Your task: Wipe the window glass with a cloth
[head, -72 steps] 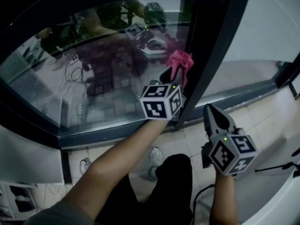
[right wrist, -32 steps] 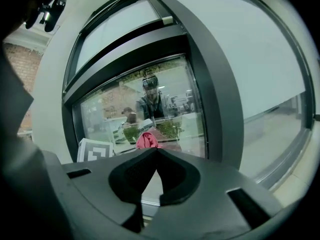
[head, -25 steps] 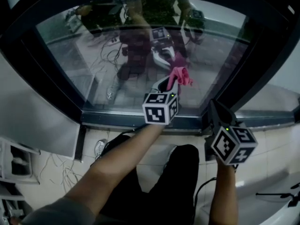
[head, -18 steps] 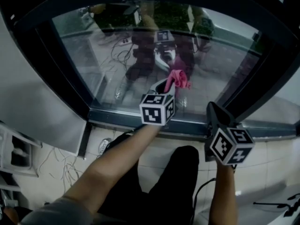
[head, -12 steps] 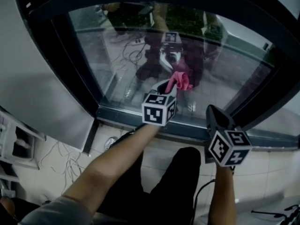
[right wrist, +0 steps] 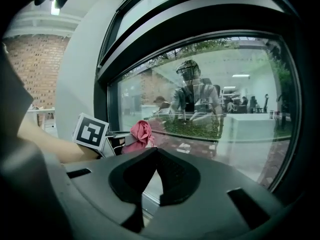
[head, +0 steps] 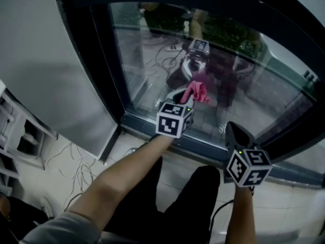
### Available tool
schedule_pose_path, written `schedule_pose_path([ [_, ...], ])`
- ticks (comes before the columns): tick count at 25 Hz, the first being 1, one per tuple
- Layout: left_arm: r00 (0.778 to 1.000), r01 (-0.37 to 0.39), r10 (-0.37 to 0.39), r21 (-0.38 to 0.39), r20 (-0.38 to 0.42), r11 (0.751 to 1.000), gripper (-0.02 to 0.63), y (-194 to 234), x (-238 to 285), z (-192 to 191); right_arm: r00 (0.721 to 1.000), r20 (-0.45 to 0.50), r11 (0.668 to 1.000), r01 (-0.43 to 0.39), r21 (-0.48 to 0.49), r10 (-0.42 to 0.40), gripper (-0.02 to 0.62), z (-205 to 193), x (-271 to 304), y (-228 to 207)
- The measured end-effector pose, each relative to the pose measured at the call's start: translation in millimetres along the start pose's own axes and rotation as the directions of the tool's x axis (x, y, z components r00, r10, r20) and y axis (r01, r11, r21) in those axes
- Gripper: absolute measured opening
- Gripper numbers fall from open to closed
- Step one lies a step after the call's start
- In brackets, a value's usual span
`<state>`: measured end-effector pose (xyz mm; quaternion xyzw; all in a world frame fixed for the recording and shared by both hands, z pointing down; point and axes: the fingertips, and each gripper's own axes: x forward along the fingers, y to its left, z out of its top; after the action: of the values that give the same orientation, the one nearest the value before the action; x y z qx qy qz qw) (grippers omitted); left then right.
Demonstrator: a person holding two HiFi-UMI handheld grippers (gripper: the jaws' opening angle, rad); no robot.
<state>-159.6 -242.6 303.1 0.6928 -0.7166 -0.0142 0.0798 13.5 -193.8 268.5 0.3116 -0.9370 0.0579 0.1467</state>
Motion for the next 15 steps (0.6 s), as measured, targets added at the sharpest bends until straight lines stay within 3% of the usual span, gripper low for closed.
schedule_pose_path([
  [15,0.979,-0.194,0.199,-0.082,0.050,0.978,0.058,140,-49,18,0.989,-0.029,0.988,-0.144,-0.056,0.143,0.005,17,62,73],
])
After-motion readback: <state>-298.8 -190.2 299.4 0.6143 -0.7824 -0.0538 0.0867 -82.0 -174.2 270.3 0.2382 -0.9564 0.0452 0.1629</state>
